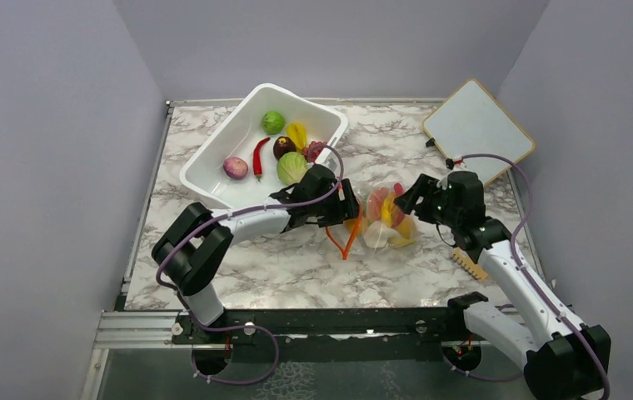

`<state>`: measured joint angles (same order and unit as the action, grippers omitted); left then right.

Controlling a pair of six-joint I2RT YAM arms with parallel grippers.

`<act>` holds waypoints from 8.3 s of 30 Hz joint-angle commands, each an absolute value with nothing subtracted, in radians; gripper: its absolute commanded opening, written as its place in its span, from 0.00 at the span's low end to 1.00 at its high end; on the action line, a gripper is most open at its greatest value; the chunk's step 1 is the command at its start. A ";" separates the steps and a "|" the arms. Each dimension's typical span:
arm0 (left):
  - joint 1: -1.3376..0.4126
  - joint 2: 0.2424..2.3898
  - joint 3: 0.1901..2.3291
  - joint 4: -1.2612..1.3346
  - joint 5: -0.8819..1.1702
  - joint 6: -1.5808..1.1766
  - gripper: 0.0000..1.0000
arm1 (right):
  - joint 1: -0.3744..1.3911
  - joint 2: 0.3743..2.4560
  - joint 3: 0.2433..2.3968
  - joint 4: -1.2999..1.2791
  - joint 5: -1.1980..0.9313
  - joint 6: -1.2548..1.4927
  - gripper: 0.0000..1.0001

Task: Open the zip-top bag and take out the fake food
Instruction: Pick up the fake fruit from the zipper food storage bag, then place the fake fruit in the bin.

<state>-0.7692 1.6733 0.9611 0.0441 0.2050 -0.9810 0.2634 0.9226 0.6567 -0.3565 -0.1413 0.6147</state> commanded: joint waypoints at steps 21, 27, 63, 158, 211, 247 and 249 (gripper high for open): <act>-0.819 1.792 1.095 -0.079 0.048 -1.068 0.65 | 0.262 0.472 0.382 -0.224 -0.133 0.740 1.00; -0.829 1.813 1.114 -0.079 0.020 -1.057 0.64 | 0.262 0.523 0.397 -0.298 -0.093 0.741 1.00; -0.860 1.762 1.102 -0.240 0.084 -0.785 0.34 | 0.262 1.282 0.794 -0.685 0.260 0.601 0.95; -0.860 1.737 1.078 -0.166 0.065 -0.801 0.28 | 0.391 1.352 0.853 -0.343 -0.422 0.653 0.10; -0.798 1.208 1.056 -0.334 -0.120 -0.581 0.05 | 0.531 1.315 0.912 -0.512 -0.005 0.633 0.01; -0.195 1.912 1.442 -0.485 0.114 -0.489 0.54 | 0.531 1.286 0.942 -0.539 -0.079 0.621 0.01; -0.192 1.891 1.430 -0.486 0.100 -0.484 0.63 | 0.531 1.283 0.939 -0.538 -0.080 0.625 0.01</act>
<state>-0.1898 1.9152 1.4654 -0.4355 0.1154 -0.5083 0.5247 1.3025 0.9215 -0.5232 -0.0711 0.6239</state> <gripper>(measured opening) 0.585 0.016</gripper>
